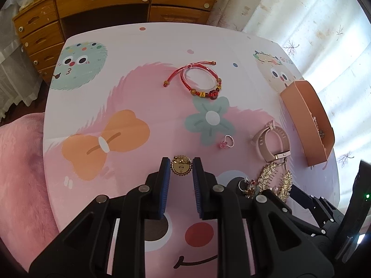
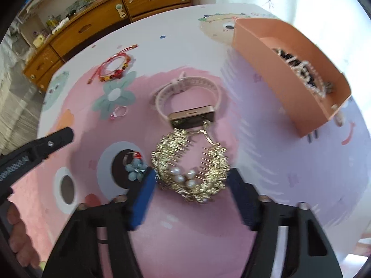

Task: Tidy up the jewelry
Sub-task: 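Carry pendant toward box with left tool while right tool lifts gold leaf earring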

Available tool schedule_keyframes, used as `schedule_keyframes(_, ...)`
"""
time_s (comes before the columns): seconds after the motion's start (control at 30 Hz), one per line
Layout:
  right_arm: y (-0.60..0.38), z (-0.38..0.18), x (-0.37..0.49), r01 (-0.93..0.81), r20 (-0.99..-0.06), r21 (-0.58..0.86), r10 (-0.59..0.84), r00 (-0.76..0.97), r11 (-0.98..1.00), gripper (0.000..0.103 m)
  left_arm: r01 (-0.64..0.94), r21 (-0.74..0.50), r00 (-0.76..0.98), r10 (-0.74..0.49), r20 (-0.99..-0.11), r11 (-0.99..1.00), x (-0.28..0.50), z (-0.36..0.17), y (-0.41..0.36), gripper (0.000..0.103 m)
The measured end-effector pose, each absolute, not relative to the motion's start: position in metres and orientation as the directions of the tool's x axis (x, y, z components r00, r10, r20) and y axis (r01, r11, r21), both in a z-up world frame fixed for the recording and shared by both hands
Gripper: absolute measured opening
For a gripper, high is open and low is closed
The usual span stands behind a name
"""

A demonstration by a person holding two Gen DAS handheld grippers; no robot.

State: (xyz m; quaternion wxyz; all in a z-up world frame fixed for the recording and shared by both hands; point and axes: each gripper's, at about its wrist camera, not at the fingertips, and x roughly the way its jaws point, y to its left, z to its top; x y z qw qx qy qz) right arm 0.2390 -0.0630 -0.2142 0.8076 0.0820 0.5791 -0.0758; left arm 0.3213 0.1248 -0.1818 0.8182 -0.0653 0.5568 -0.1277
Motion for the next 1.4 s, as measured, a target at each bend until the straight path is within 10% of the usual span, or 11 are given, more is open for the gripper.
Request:
schedule_keyframes(0.77,-0.103,-0.195,0.212,0.147,-0.917,0.122,0.055,0.396,0.982,0.046,0.166,-0.253,0.354,-0.297,-0.887,0.953,0.308,-0.169,0.087,0.017)
schedule_keyframes(0.8,-0.106,-0.193,0.21,0.148,-0.914,0.123,0.054,0.402,0.981,0.025,0.167,-0.256,0.356,-0.3,-0.885,0.952,0.307,-0.168,0.084,0.017)
schedule_keyframes(0.9,-0.112,-0.185,0.208,0.104,-0.899,0.137,0.08,0.431,0.985,0.01,0.169,-0.264,0.359,-0.309,-0.881,0.95,0.304,-0.163,0.075,0.017)
schedule_keyframes(1.4,-0.145,-0.118,0.197,-0.07,-0.803,0.163,0.174,0.57,0.984,0.004,0.208,-0.284,0.392,-0.346,-0.853,0.936,0.288,-0.133,0.012,0.017)
